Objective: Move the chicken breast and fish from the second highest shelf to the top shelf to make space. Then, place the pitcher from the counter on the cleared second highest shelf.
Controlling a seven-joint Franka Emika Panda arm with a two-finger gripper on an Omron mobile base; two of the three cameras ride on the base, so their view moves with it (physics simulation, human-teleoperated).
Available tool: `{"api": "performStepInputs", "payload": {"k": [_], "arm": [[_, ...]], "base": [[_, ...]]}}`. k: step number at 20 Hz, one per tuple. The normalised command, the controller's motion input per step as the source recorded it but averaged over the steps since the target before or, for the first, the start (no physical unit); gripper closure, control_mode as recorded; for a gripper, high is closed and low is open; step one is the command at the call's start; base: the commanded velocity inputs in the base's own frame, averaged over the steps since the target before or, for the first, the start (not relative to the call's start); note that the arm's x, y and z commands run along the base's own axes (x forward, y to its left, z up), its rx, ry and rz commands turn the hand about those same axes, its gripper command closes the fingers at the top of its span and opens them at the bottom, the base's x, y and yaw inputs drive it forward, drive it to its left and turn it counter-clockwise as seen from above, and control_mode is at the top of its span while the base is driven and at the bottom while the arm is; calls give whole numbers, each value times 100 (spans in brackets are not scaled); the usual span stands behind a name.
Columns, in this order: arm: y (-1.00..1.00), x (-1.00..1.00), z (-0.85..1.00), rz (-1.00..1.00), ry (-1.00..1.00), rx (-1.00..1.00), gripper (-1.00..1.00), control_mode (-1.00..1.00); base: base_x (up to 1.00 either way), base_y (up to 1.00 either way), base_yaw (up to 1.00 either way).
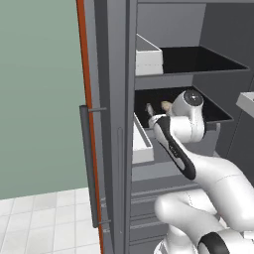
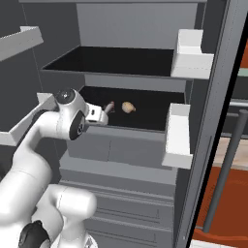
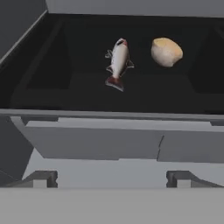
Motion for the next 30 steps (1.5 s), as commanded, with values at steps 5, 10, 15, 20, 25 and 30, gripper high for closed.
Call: {"api": "performStepInputs", "payload": {"k": [5,10,15,20,25,30], "arm": [[0,63,0,0,0,4,-100,-100],[0,73,0,0,1,5,-100,-100],[-1,57,0,0,0,2,-100,-100],[-4,36,-9,0,0,0,-100,-100],[-2,34,-19,0,0,0,-100,-100],[0,40,-21,0,0,0,-100,-100]], "base": [[0,0,0],[0,0,0],[0,0,0],[0,0,0],[0,0,0],[0,0,0]]}}
